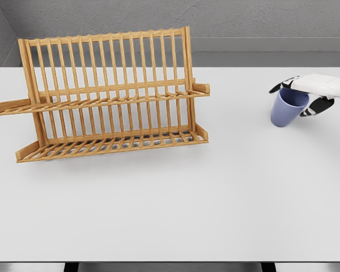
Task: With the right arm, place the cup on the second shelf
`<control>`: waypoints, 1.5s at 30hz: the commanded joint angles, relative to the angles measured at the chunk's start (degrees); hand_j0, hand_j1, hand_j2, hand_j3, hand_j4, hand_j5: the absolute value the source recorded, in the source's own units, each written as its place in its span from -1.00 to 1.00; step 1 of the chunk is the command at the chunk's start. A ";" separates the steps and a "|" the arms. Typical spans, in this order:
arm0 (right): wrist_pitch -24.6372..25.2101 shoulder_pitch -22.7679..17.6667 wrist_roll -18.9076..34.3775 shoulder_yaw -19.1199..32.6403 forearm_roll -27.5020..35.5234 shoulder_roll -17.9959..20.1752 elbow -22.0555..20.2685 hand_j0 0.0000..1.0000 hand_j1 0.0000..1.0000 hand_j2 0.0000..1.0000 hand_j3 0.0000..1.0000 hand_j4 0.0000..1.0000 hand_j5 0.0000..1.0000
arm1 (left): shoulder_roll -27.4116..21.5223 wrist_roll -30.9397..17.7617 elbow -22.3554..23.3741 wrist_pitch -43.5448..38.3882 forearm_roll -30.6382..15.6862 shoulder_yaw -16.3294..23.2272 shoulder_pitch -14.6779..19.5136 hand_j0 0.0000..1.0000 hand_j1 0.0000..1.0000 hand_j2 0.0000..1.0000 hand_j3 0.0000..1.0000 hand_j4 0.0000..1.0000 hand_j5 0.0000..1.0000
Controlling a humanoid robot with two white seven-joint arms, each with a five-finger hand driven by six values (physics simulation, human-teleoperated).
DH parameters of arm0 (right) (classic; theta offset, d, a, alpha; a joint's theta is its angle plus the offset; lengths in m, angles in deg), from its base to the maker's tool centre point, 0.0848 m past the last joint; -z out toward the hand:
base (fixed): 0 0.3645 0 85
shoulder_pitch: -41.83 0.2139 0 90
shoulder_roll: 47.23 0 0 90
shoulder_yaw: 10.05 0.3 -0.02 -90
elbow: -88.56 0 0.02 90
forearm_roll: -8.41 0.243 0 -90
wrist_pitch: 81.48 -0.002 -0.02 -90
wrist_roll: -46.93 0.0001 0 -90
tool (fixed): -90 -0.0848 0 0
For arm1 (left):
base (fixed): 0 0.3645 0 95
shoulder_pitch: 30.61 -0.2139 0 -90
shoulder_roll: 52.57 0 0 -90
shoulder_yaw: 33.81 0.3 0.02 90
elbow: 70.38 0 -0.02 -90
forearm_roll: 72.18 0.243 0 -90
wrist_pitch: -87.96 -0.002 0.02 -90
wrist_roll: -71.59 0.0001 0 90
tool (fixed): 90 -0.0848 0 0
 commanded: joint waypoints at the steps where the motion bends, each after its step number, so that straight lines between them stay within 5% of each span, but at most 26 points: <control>1: 0.10 0.00 0.02 -0.01 0.19 -0.19 -0.09 0.48 0.48 0.48 0.48 0.48 0.48 | 0.00 -0.01 -0.01 0.00 -0.01 0.00 0.00 1.00 1.00 1.00 1.00 1.00 1.00; 23: -0.51 2.11 0.02 0.17 0.37 -1.25 -0.79 0.35 0.35 0.35 0.35 0.35 0.35 | 0.00 -0.01 -0.01 0.00 -0.01 0.00 0.00 1.00 1.00 1.00 1.00 1.00 1.00; 45: -0.07 7.03 0.02 2.19 0.37 -3.53 -8.26 0.35 0.35 0.35 0.35 0.35 0.35 | 0.00 -0.01 -0.01 0.00 -0.01 0.00 0.00 1.00 1.00 1.00 1.00 1.00 1.00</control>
